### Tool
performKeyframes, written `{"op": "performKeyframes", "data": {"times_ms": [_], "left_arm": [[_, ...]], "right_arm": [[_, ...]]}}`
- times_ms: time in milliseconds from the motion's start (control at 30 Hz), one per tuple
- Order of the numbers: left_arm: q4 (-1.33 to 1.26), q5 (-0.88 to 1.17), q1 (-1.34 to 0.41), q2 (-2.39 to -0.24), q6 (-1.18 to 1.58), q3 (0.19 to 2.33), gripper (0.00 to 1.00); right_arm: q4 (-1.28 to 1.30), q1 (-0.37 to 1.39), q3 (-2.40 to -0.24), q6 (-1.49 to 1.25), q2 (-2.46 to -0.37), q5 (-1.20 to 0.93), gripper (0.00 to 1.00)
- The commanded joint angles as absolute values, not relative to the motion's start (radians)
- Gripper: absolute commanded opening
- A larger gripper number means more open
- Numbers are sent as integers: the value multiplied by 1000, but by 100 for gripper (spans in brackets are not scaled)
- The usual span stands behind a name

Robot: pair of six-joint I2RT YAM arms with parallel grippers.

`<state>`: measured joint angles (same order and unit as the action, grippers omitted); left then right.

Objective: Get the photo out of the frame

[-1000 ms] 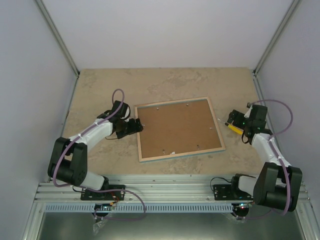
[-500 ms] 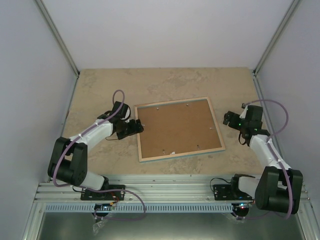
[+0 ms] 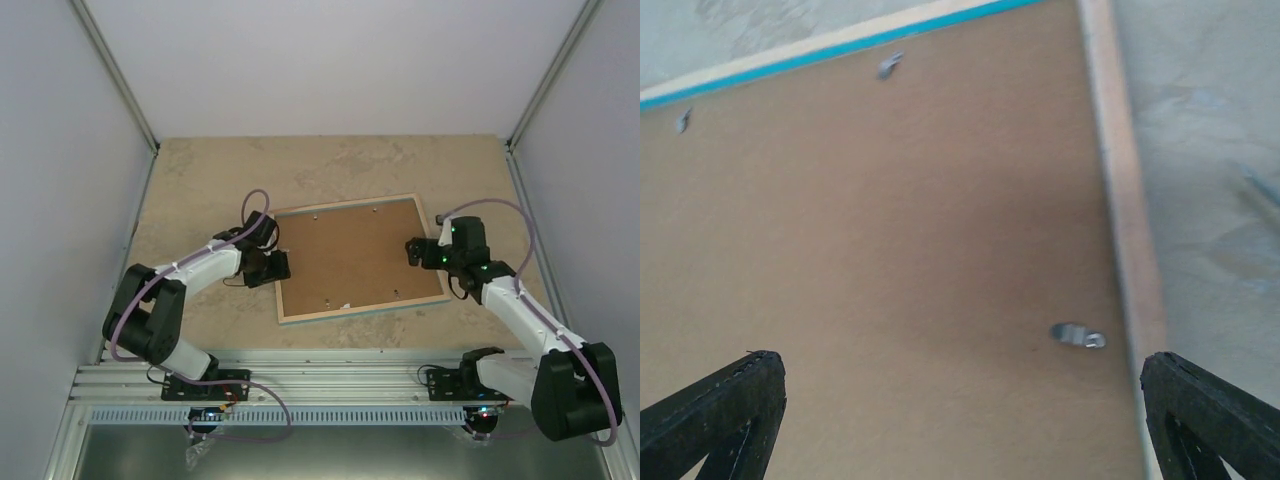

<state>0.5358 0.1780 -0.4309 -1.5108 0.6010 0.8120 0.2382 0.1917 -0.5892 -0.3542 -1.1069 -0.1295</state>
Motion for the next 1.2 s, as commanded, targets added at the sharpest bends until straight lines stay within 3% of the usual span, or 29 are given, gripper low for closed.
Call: {"op": "performKeyframes", "data": {"times_ms": [0,467,833,1067,1167], "left_arm": [[575,113,-445,-1509,633,803,65],[586,36,-520,-1539,702,820,39],[547,25,-518,-1582,699,852,12],[562,14,-438,-1619,649,939,1],[586,14,-404,-1629,621,993,0]], "right_arm": [[257,305,-558,-366,-1079,-101,98],[258,529,-564,-355,-1120,-17,98],[220,729,-602,-297,-1197,86,98],[192,834,-650,-203,-1259,150,98],[175,877,-671,-147,-1277,160,98]]}}
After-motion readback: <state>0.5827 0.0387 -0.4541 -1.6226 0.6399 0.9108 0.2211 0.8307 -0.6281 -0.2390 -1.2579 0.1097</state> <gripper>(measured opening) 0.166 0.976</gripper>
